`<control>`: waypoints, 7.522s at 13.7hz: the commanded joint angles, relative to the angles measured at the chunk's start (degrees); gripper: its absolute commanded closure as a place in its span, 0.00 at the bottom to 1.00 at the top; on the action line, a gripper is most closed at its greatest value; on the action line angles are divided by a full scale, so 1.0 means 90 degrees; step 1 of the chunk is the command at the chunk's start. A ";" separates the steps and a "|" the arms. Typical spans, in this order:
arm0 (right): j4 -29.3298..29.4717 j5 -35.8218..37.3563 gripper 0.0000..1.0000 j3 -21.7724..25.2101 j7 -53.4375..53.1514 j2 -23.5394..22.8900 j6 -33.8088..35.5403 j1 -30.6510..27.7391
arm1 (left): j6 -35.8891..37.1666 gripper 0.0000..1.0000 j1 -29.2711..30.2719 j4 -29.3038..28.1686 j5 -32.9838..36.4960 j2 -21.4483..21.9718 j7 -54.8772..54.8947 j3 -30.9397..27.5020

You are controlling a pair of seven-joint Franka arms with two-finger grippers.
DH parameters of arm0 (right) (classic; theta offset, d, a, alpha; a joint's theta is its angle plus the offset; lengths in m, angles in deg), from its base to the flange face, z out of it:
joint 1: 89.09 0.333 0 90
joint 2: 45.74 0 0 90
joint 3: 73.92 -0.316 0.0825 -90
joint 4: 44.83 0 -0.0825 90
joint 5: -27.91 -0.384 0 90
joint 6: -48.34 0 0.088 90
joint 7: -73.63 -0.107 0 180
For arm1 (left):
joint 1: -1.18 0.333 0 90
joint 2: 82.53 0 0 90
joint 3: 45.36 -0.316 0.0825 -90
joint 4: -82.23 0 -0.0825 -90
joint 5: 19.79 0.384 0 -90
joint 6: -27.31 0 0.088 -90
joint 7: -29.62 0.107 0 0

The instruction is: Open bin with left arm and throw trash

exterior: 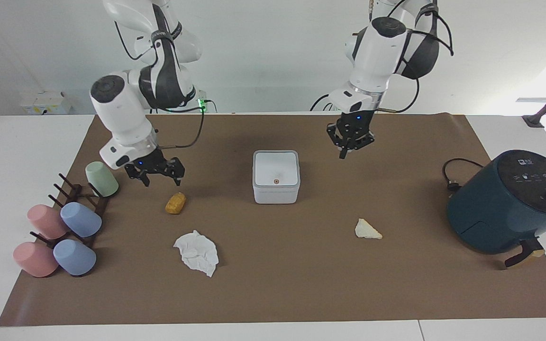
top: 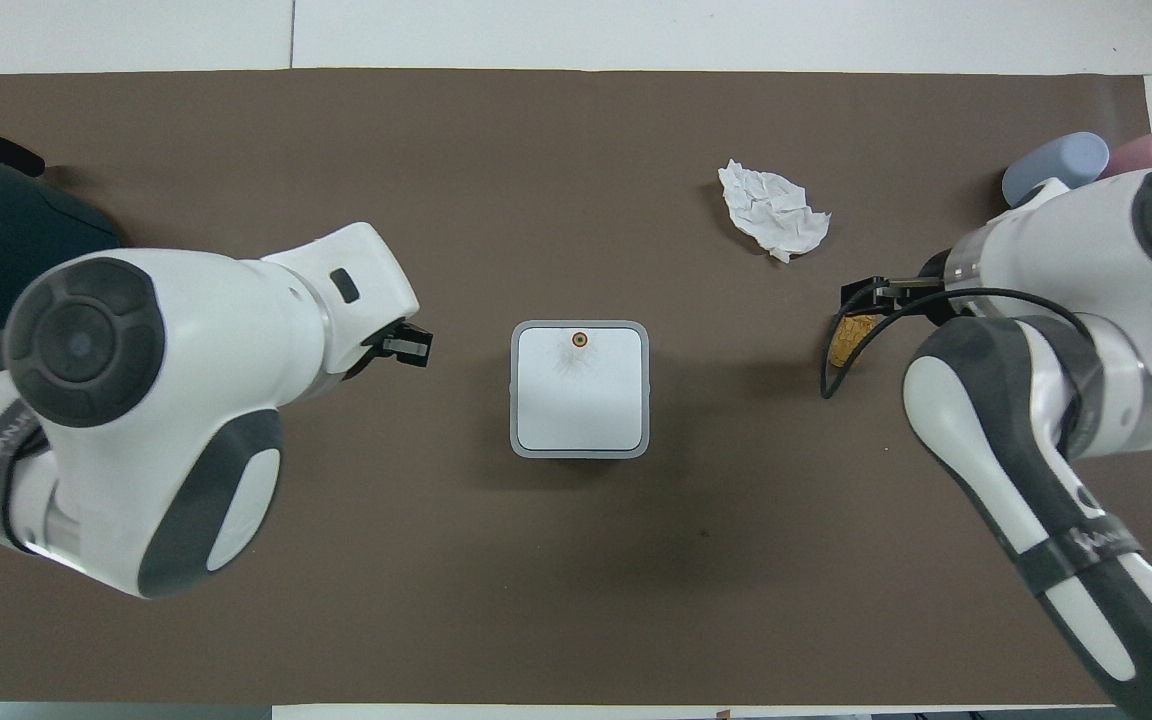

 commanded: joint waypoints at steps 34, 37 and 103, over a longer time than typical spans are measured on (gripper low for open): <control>0.1824 -0.0852 1.00 -0.0195 -0.3138 -0.0508 0.0733 0.1971 | 0.2645 0.00 0.1922 0.0633 0.0058 0.0680 0.0667 -0.0227; 0.1332 -0.0959 1.00 -0.0195 -0.3939 -0.0595 -0.0190 0.2615 | 0.2842 0.00 0.2383 0.1375 0.0029 0.0319 0.0797 -0.0227; 0.3707 -0.0518 1.00 -0.1014 -0.2086 -0.0889 0.2487 0.0399 | 0.1826 0.00 0.0613 0.0566 -0.0430 -0.0024 -0.0993 -0.0217</control>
